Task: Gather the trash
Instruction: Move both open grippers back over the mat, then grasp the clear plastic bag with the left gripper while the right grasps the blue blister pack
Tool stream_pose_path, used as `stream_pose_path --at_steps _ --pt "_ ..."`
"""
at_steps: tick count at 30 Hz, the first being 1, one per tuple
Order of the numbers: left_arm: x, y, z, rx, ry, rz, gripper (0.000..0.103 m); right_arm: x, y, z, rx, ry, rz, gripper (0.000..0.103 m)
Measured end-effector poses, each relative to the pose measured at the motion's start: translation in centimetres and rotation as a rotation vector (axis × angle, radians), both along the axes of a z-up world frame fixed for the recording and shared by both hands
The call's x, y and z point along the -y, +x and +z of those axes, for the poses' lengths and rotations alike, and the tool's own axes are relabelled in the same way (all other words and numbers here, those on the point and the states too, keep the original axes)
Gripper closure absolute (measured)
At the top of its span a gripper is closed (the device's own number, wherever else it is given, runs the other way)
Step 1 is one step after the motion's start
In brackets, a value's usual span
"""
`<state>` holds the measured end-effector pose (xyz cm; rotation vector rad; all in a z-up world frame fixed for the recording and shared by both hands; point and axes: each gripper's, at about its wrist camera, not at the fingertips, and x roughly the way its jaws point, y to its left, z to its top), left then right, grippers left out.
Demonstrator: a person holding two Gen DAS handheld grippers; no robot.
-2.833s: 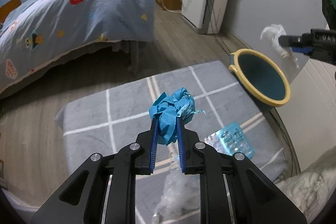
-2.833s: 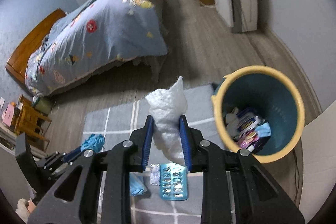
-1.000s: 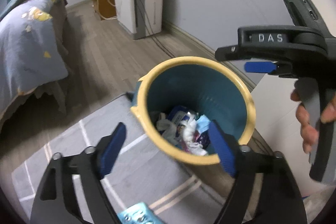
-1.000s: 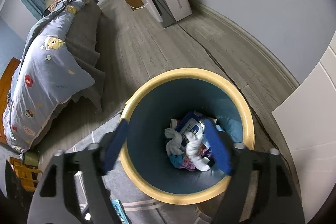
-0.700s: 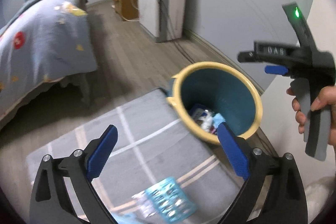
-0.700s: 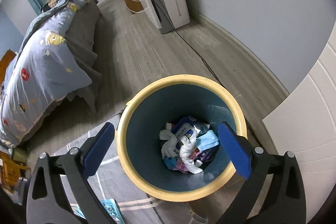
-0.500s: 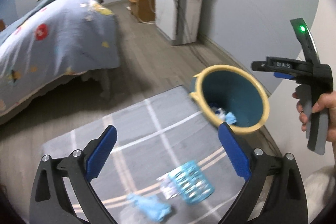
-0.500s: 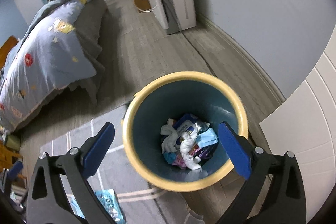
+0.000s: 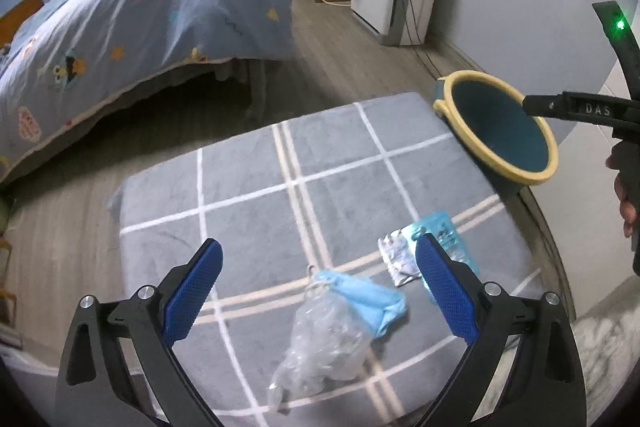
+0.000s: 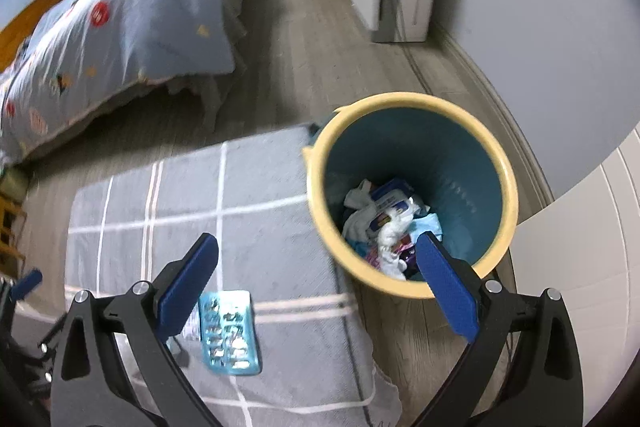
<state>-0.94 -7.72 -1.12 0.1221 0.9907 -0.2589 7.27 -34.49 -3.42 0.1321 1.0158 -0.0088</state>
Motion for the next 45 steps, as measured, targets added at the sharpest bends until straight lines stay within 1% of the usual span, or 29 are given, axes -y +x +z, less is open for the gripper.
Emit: stream_pose_path --at_steps 4,8,12,14,16,18,19,20,21,22,24,25,29,33,36,38,40,43,45 --pt "-1.0 -0.5 -1.0 -0.027 -0.019 -0.006 0.007 -1.7 -0.4 -0.6 -0.023 -0.012 0.014 0.006" --pt "-1.2 -0.9 -3.2 -0.113 -0.031 -0.038 0.007 -3.3 -0.3 -1.5 -0.061 0.013 0.018 0.006" --pt "-0.9 -1.8 -5.4 -0.193 0.0 -0.088 0.008 -4.8 -0.5 -2.1 -0.081 0.003 0.028 0.006" --pt "-0.7 -2.3 -6.5 -0.224 0.041 -0.12 0.01 -5.7 -0.6 -2.5 -0.091 0.003 0.043 0.006" --pt "-0.8 -2.5 -7.5 -0.254 0.079 -0.138 0.017 -6.5 -0.6 -2.8 -0.1 -0.003 0.056 0.006" --pt "-1.0 -2.6 -8.4 -0.293 0.093 -0.148 0.031 -7.3 -0.6 -3.2 -0.108 -0.011 0.071 0.006" --pt "-1.1 -2.6 -8.6 -0.305 0.099 -0.152 0.037 -7.5 -0.6 -3.3 -0.111 -0.014 0.074 0.006" --pt "-1.2 -2.7 -8.9 -0.319 0.109 -0.167 0.051 -7.7 -0.6 -3.5 -0.114 -0.014 0.078 0.006" --pt "-1.2 -2.7 -8.9 -0.321 0.114 -0.176 0.07 -7.9 -0.5 -3.7 -0.121 -0.012 0.083 0.006" --pt "-1.3 -2.7 -8.7 -0.32 0.118 -0.182 0.074 -8.2 -0.5 -3.9 -0.128 -0.012 0.087 0.006" --pt "-1.7 -2.4 -7.5 -0.291 0.102 -0.184 0.082 -8.6 -0.4 -4.4 -0.139 -0.012 0.096 0.006" --pt "-2.0 -2.3 -6.9 -0.273 0.091 -0.181 0.083 -8.7 -0.4 -4.7 -0.144 -0.012 0.1 0.006" --pt "-3.6 -1.3 -3.4 -0.179 0.011 -0.123 0.084 -9.2 -0.3 -5.9 -0.178 -0.042 0.117 0.006" --pt "-4.2 -0.3 -1.1 -0.096 0.0 -0.086 0.084 -9.6 -0.4 -7.6 -0.232 -0.069 0.145 0.006" --pt "-4.5 0.6 -0.7 -0.096 -0.034 -0.059 0.084 -10.1 -0.7 -9.1 -0.278 -0.092 0.173 0.008" --pt "-4.6 0.9 -0.9 -0.101 -0.045 -0.049 0.084 -10.5 -1.0 -10.6 -0.332 -0.095 0.191 0.013" --pt "-4.7 1.2 -0.8 -0.106 -0.059 -0.048 0.084 -11.0 -1.3 -11.8 -0.383 -0.085 0.211 0.016" --pt "-4.6 1.2 -0.8 -0.106 -0.066 -0.052 0.084 -11.9 -1.6 -13.1 -0.423 -0.123 0.25 0.02" --pt "-4.9 0.9 -0.8 -0.108 -0.071 -0.055 0.084 -12.4 -1.6 -13.6 -0.436 -0.141 0.268 0.02"
